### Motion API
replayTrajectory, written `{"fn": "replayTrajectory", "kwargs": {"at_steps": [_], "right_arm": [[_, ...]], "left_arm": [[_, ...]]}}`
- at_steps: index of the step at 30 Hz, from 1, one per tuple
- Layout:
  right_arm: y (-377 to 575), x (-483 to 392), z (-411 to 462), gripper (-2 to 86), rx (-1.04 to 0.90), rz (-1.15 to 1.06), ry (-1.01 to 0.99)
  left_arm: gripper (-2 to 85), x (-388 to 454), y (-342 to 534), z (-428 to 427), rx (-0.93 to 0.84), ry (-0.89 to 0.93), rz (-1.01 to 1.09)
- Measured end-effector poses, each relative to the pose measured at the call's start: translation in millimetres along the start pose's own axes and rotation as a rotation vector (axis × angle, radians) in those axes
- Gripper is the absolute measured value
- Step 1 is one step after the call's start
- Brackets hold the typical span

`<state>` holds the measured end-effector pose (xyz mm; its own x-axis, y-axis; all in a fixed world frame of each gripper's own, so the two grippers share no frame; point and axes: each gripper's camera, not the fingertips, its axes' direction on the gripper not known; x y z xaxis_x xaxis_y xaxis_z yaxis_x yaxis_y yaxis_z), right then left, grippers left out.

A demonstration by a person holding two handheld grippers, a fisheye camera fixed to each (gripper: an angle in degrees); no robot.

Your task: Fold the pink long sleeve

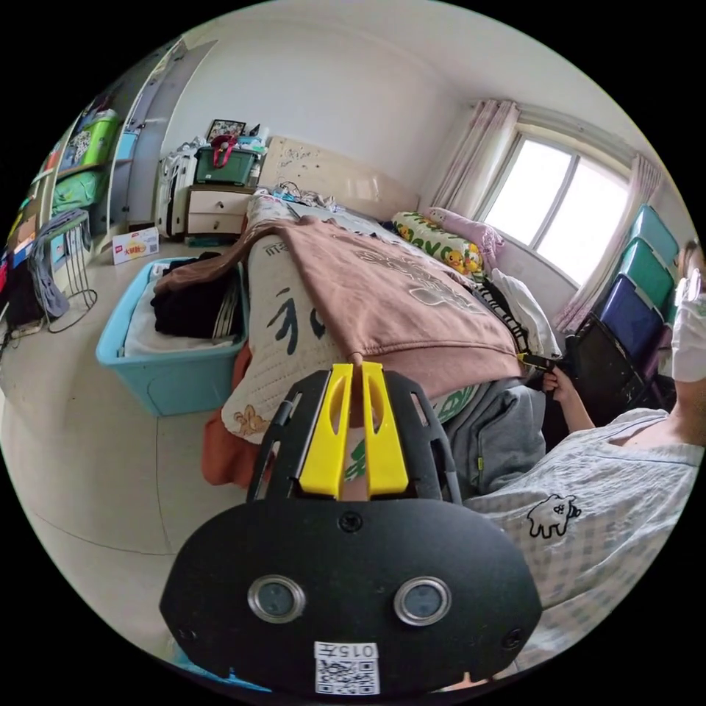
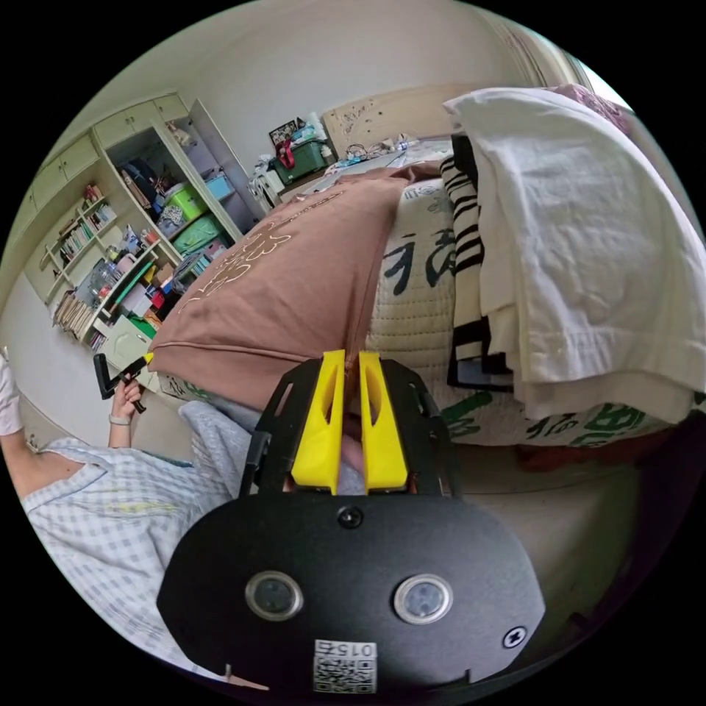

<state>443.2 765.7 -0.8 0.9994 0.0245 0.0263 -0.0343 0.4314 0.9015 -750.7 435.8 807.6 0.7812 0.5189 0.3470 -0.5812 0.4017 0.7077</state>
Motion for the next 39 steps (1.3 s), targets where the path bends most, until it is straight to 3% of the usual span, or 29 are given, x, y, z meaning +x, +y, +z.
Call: {"fn": "replayTrajectory", "kwargs": {"at_steps": [5,10,18,26,29,31,36,39], "right_arm": [[-2.9,-2.9,-31.5,4.6,0.063,-0.01,-0.008],[-14.8,0.6,-6.1,4.8,-0.051,-0.037,0.072],[-25.4,24.4,-42.3,7.0,-0.076,-0.005,-0.052],[-81.2,29.0,-147.9,10.5,0.223,-0.011,-0.12],[-137.5,26.4,-152.5,10.5,0.333,0.011,-0.191],[-194.6,29.1,-129.3,11.0,0.364,0.074,-0.247],[-311.1,68.7,-24.9,13.3,0.256,0.367,-0.28],[-355.8,103.2,25.0,13.8,0.248,0.584,-0.15]], "left_arm": [[1.0,0.0,-10.9,-41.1,0.105,0.052,0.013],[1.0,1.1,-34.1,-33.7,0.0,-0.077,0.065],[3.1,-9.7,-87.2,-88.7,0.001,-0.116,0.068],[5.9,40.5,-246.1,-155.7,0.212,-0.261,0.328],[6.8,77.7,-340.9,-115.9,0.207,-0.157,0.505],[7.0,104.0,-426.3,-59.6,0.139,0.007,0.609],[7.2,150.7,-596.3,79.2,0.005,0.275,0.617],[7.4,181.9,-688.6,173.0,-0.116,0.321,0.578]]}}
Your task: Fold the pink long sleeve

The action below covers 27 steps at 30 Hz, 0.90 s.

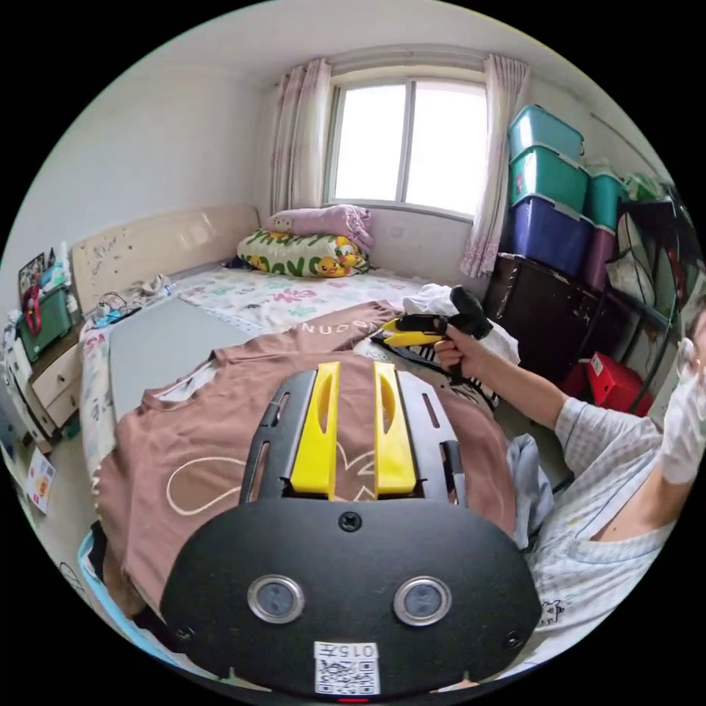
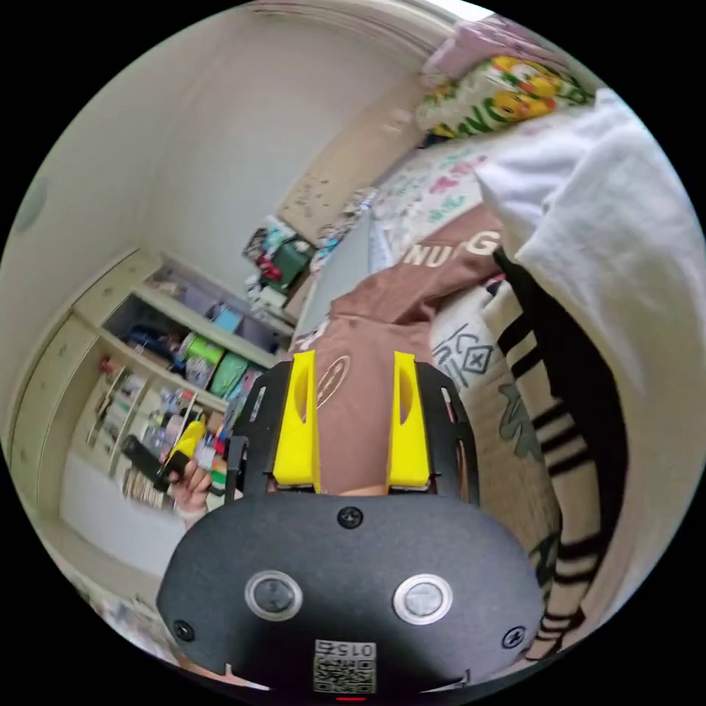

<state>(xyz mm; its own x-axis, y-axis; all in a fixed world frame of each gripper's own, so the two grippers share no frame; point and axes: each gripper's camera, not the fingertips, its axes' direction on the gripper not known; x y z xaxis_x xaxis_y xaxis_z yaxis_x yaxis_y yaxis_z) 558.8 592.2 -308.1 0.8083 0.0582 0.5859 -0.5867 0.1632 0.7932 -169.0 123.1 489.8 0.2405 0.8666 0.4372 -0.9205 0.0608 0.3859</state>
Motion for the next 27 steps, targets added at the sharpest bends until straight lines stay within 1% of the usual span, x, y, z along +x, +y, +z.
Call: {"fn": "replayTrajectory", "kwargs": {"at_steps": [3,4,6,9,13,14,16,18,20,22,23,25,26,27], "right_arm": [[-32.9,9.3,18.4,13.8,0.147,0.102,0.05],[-44.4,9.7,21.2,13.9,0.213,0.108,0.066],[-59.9,6.8,29.0,12.7,0.277,0.095,0.136],[-73.5,7.4,55.0,10.4,0.274,0.063,0.223],[-78.9,-3.8,63.6,7.9,0.289,0.074,0.228],[-79.3,-5.6,64.7,7.3,0.288,0.074,0.228],[-80.0,-12.8,68.2,2.8,0.288,0.064,0.214],[-80.1,-18.1,71.1,1.5,0.287,0.059,0.208],[-79.0,-23.3,73.2,0.8,0.288,0.052,0.204],[-75.9,-32.7,73.8,0.2,0.295,0.022,0.19],[-74.4,-36.4,72.8,0.1,0.305,0.004,0.185],[-63.9,-62.1,63.3,-0.2,0.375,-0.151,0.178],[-61.2,-71.6,62.0,-0.3,0.384,-0.212,0.189],[-55.3,-91.5,61.4,-0.5,0.381,-0.33,0.218]], "left_arm": [[7.4,-39.3,-83.7,73.3,-0.063,-0.029,-0.04],[7.8,-52.4,-116.3,101.9,-0.089,-0.054,-0.043],[8.4,-73.4,-161.1,145.2,-0.126,-0.107,-0.069],[9.5,-106.1,-222.0,216.3,-0.168,-0.147,-0.12],[11.4,-140.1,-278.9,312.7,-0.25,-0.144,-0.171],[11.6,-143.8,-283.5,324.2,-0.268,-0.151,-0.179],[11.4,-155.8,-294.2,355.6,-0.326,-0.166,-0.209],[10.6,-159.5,-295.9,367.1,-0.369,-0.173,-0.207],[8.3,-159.3,-299.3,358.4,-0.353,-0.202,-0.198],[3.3,-155.3,-308.0,327.0,-0.273,-0.211,-0.179],[2.3,-153.7,-310.0,316.6,-0.247,-0.214,-0.173],[1.1,-149.5,-317.2,266.6,-0.151,-0.217,-0.153],[0.9,-148.9,-317.9,251.2,-0.125,-0.221,-0.147],[0.7,-148.6,-317.3,218.4,-0.079,-0.24,-0.132]]}}
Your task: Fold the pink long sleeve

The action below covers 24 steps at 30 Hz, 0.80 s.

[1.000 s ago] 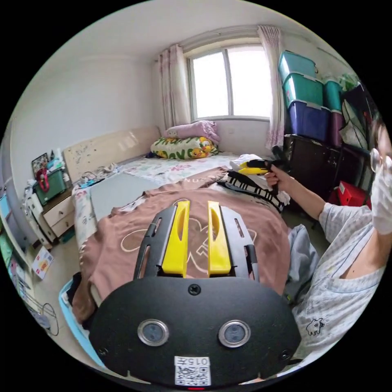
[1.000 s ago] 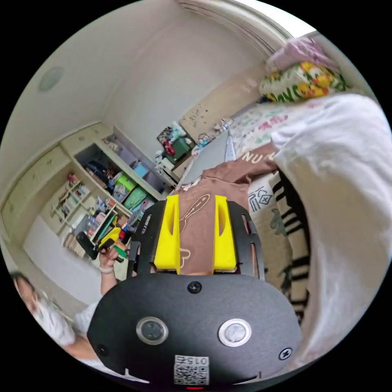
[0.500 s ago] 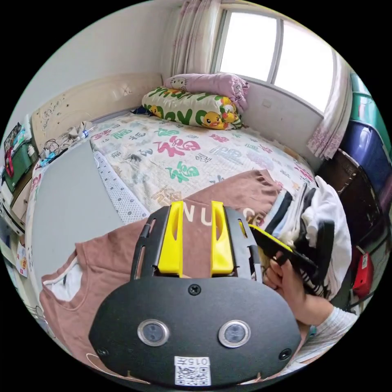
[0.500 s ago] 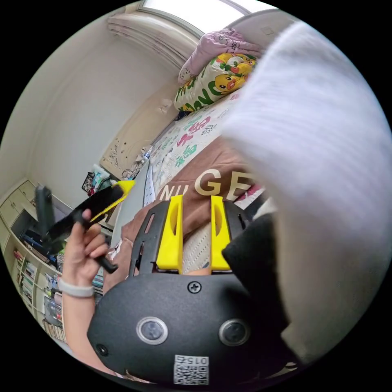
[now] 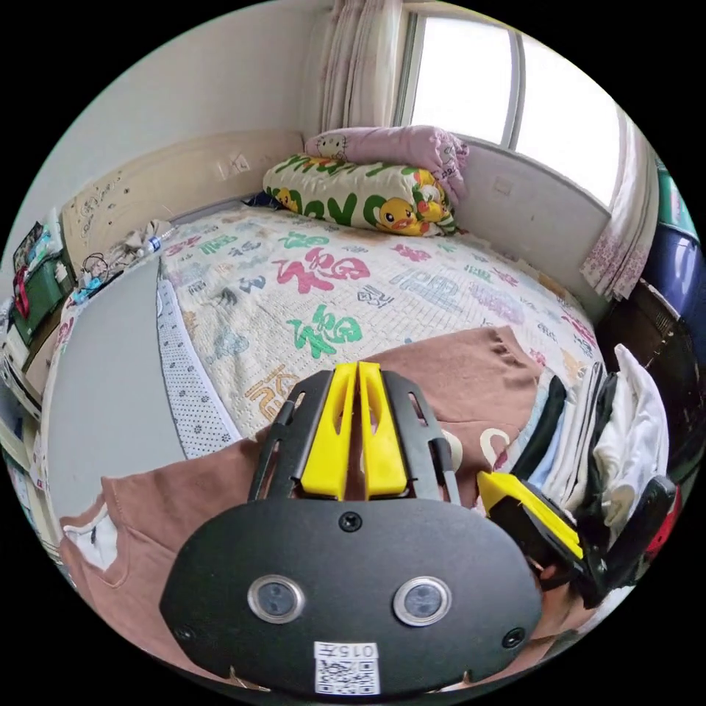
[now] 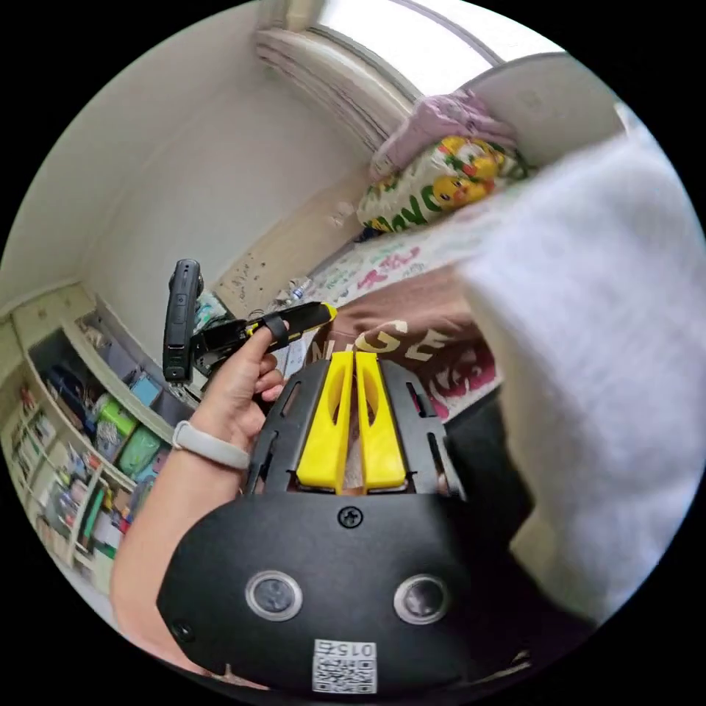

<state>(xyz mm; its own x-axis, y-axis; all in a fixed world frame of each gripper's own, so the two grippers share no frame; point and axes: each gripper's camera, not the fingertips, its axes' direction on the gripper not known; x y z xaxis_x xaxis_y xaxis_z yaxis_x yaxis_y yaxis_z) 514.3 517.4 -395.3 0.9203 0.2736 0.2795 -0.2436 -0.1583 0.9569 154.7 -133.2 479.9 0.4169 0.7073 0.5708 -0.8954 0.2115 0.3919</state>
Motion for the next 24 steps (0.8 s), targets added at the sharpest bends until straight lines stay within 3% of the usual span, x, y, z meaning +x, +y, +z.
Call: {"fn": "replayTrajectory", "kwargs": {"at_steps": [5,8,12,14,17,19,21,24], "right_arm": [[4.1,-68.0,-17.6,-0.7,-0.082,-0.416,-0.185],[14.3,-107.6,-16.4,-0.4,-0.274,-0.725,-0.362],[46.7,-142.7,20.4,2.1,-0.733,-1.007,-0.522],[44.0,-140.4,29.7,5.7,-0.829,-0.992,-0.578],[-3.1,-111.7,23.5,8.6,-0.65,-0.691,-0.612],[-34.2,-66.9,20.7,10.0,-0.417,-0.295,-0.437],[-36.5,-44.6,24.1,10.9,-0.318,-0.141,-0.286],[-34.9,-42.0,56.6,13.8,-0.354,-0.022,-0.036]], "left_arm": [[0.3,-50.1,41.7,-119.4,0.052,-0.077,0.024],[0.4,-79.0,95.8,-173.9,0.006,-0.113,0.06],[0.9,-118.6,173.0,-179.6,-0.313,-0.053,0.078],[1.6,-131.6,192.4,-185.3,-0.368,-0.136,0.053],[4.7,-141.7,189.4,-226.2,-0.209,-0.162,0.034],[7.2,-141.9,165.5,-241.9,-0.084,-0.097,0.002],[8.8,-133.0,143.2,-230.2,-0.047,-0.051,0.013],[11.5,-111.4,105.4,-173.6,-0.087,0.005,0.018]]}}
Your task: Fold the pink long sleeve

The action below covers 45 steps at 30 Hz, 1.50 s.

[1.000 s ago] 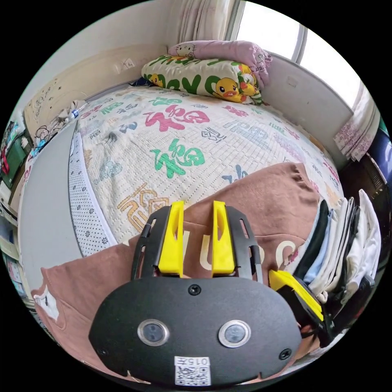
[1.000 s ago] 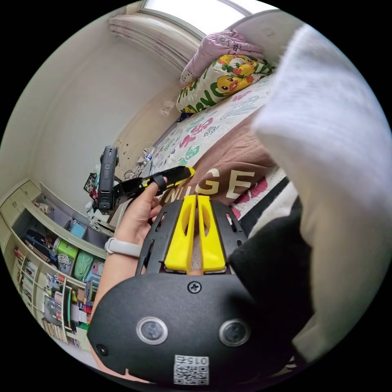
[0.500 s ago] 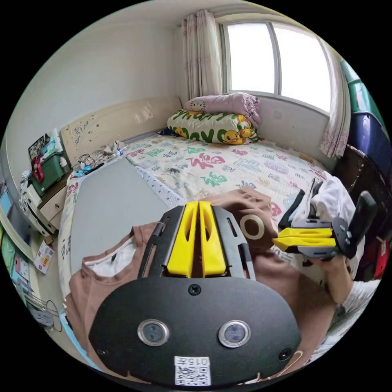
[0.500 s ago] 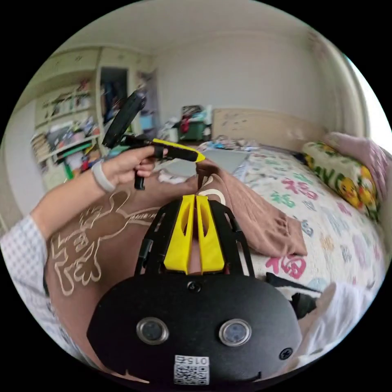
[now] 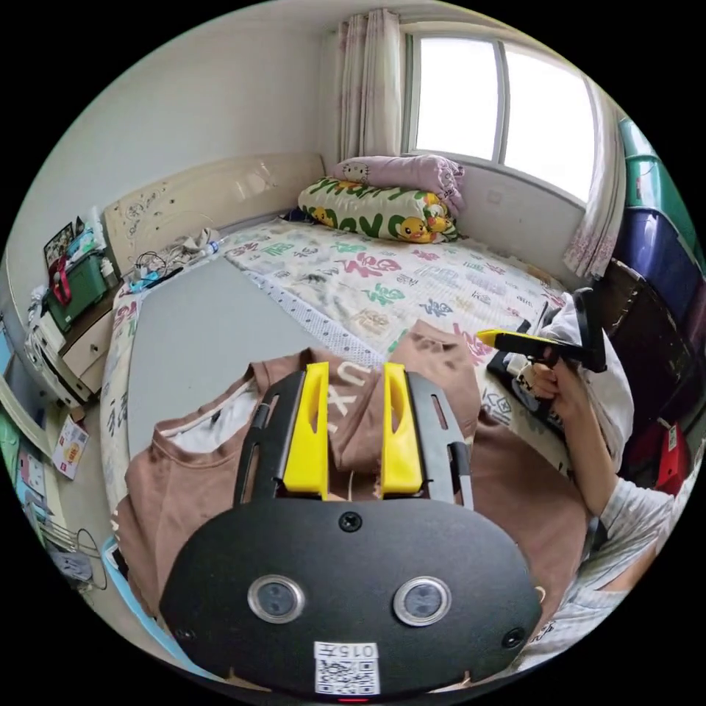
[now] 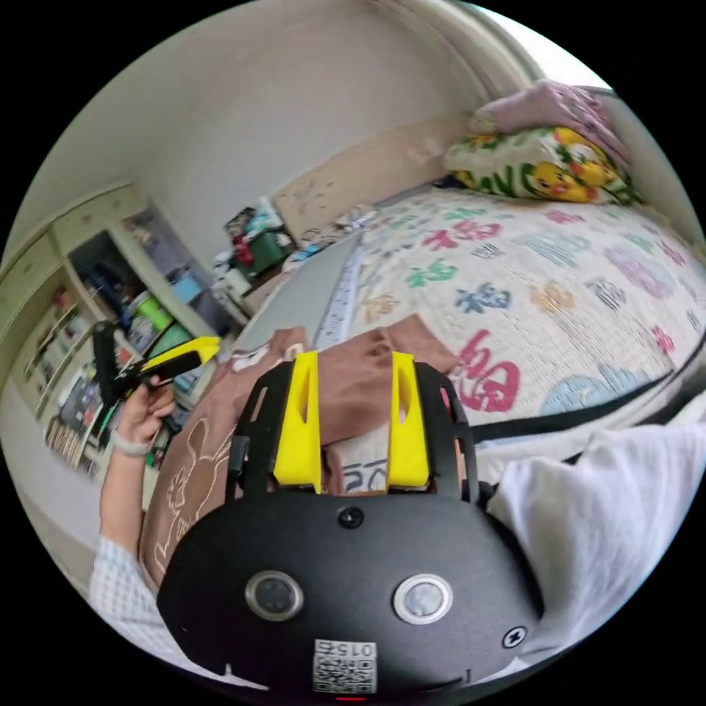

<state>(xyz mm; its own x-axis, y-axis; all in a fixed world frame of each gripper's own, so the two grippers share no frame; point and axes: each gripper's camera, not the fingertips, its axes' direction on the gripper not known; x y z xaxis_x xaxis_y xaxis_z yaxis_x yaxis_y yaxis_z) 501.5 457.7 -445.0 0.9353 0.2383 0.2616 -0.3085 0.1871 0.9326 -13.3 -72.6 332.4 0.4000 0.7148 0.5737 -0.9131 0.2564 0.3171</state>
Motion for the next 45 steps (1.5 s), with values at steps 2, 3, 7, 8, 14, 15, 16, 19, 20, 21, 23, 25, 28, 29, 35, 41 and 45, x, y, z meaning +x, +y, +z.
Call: {"fn": "replayTrajectory", "kwargs": {"at_steps": [2,3,7,8,14,15,16,19,20,21,23,25,28,29,35,41,45], "right_arm": [[-0.6,-3.5,20.7,14.0,-0.02,0.023,0.116],[-1.1,-1.9,34.7,13.9,-0.055,0.054,0.176],[5.1,-8.9,53.8,12.9,-0.093,0.052,0.252],[6.2,-9.8,55.0,12.6,-0.096,0.051,0.259],[27.4,-20.6,36.6,5.0,-0.008,-0.035,0.181],[32.7,-23.7,24.3,4.9,0.042,-0.057,0.145],[39.7,-28.6,7.4,4.9,0.102,-0.104,0.071],[62.9,-49.9,-46.7,4.9,0.241,-0.259,-0.164],[68.7,-56.1,-57.2,4.9,0.259,-0.298,-0.215],[82.1,-71.2,-76.8,4.9,0.28,-0.379,-0.322],[105.4,-98.5,-98.6,4.8,0.276,-0.508,-0.461],[143.9,-144.5,-111.9,4.7,0.206,-0.707,-0.573],[202.4,-206.7,-106.0,5.2,-0.027,-1.029,-0.689],[214.5,-218.1,-103.3,5.5,-0.104,-1.11,-0.711],[248.2,-225.7,-126.0,7.4,-0.21,-1.316,-0.751],[190.3,-114.2,-100.5,7.7,0.124,-0.936,-0.253],[165.3,-74.1,-34.9,10.2,-0.11,-0.759,-0.135]], "left_arm": [[12.1,13.3,-21.5,40.8,-0.026,0.056,0.009],[12.3,20.5,-33.6,70.3,-0.061,0.073,0.006],[12.7,34.0,-52.8,163.8,-0.234,0.072,-0.019],[12.7,35.6,-52.5,173.5,-0.257,0.073,-0.016],[1.4,49.9,-31.7,173.1,-0.256,0.073,0.054],[0.8,50.6,-22.7,148.1,-0.181,0.071,0.06],[0.5,49.9,-10.3,116.9,-0.095,0.05,0.055],[0.1,50.6,37.6,23.3,0.103,0.035,0.081],[0.1,50.6,50.2,3.2,0.134,0.03,0.086],[0.0,49.6,79.2,-37.1,0.187,0.033,0.09],[0.0,46.6,131.4,-95.6,0.252,0.041,0.091],[-0.1,42.2,213.3,-160.9,0.297,0.024,0.088],[0.1,35.5,320.9,-204.2,0.256,0.041,0.078],[0.2,34.2,341.1,-208.4,0.23,0.048,0.081],[2.7,5.0,449.1,-240.6,0.281,-0.024,-0.124],[7.2,19.4,364.1,-160.3,0.179,0.041,-0.091],[8.3,20.7,265.3,-44.2,0.031,0.044,-0.098]]}}
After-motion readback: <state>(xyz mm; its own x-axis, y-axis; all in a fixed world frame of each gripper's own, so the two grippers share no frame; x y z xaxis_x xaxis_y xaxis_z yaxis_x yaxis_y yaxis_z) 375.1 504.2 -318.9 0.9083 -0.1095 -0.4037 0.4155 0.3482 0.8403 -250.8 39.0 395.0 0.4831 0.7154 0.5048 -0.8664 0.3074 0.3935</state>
